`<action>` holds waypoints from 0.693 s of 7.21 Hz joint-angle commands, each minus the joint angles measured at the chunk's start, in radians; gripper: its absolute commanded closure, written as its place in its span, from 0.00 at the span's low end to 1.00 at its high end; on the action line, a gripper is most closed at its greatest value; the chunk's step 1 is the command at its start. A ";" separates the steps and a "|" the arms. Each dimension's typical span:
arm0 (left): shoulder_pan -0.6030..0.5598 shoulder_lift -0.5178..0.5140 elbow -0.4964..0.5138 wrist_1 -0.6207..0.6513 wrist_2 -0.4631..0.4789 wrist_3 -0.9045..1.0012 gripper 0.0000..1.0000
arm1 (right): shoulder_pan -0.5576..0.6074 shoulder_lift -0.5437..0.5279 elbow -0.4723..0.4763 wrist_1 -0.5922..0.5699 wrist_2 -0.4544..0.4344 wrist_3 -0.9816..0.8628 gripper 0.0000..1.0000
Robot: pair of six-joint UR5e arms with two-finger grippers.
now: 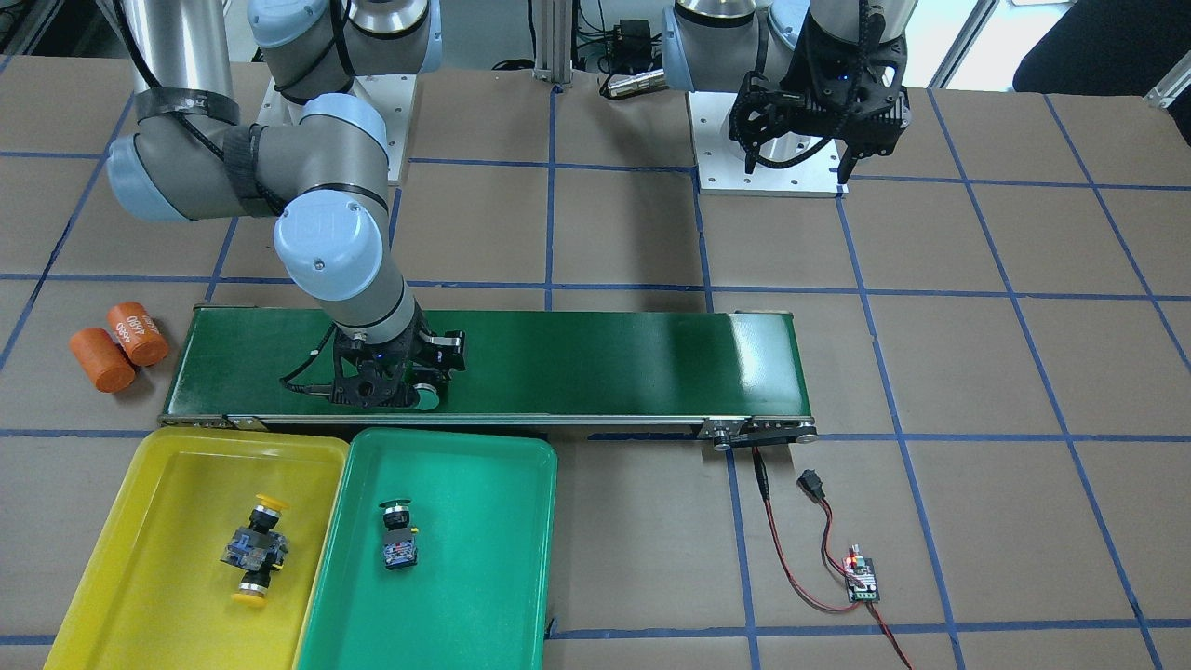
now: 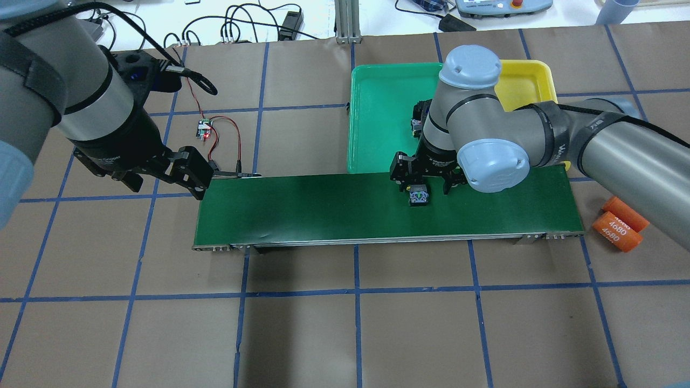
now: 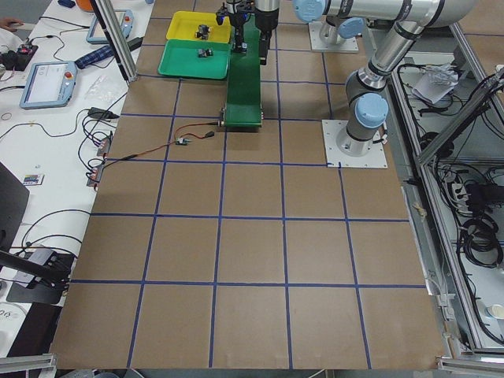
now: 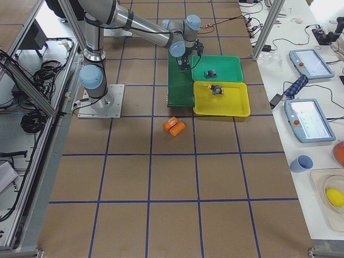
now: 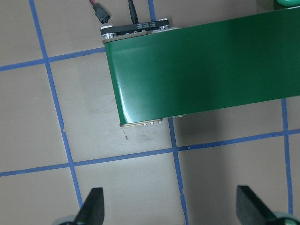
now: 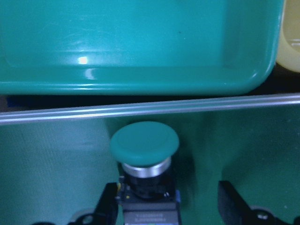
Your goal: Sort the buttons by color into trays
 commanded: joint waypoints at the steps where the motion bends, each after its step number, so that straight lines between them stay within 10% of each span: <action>1: 0.000 0.000 0.000 0.000 -0.002 0.000 0.00 | -0.016 0.003 -0.031 0.002 -0.048 -0.012 0.88; 5: 0.000 -0.003 0.000 0.000 -0.002 0.000 0.00 | -0.019 0.246 -0.388 -0.002 -0.045 -0.062 0.89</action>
